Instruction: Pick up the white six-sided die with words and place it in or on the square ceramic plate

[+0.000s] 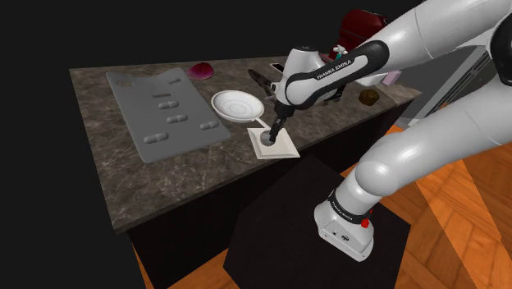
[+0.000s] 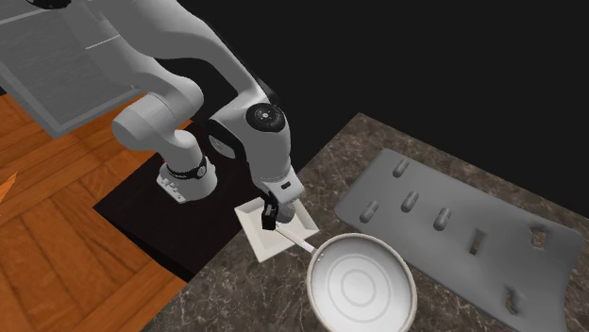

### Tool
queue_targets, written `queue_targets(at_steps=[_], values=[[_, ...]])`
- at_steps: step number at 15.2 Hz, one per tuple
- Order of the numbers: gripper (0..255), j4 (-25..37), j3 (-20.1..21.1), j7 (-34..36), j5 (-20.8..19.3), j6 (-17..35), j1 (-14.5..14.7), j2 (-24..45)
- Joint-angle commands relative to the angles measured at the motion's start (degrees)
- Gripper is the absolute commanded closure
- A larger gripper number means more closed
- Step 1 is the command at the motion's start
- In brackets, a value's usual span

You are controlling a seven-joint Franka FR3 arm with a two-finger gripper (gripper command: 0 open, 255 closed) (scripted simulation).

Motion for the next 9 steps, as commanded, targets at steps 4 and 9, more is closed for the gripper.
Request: queue_targets(at_steps=[4,9], values=[[0,1.9,0.0,-0.1,0.1,-6.8,0.0,-4.7],[0,1.9,0.0,-0.1,0.1,-6.8,0.0,-4.7]])
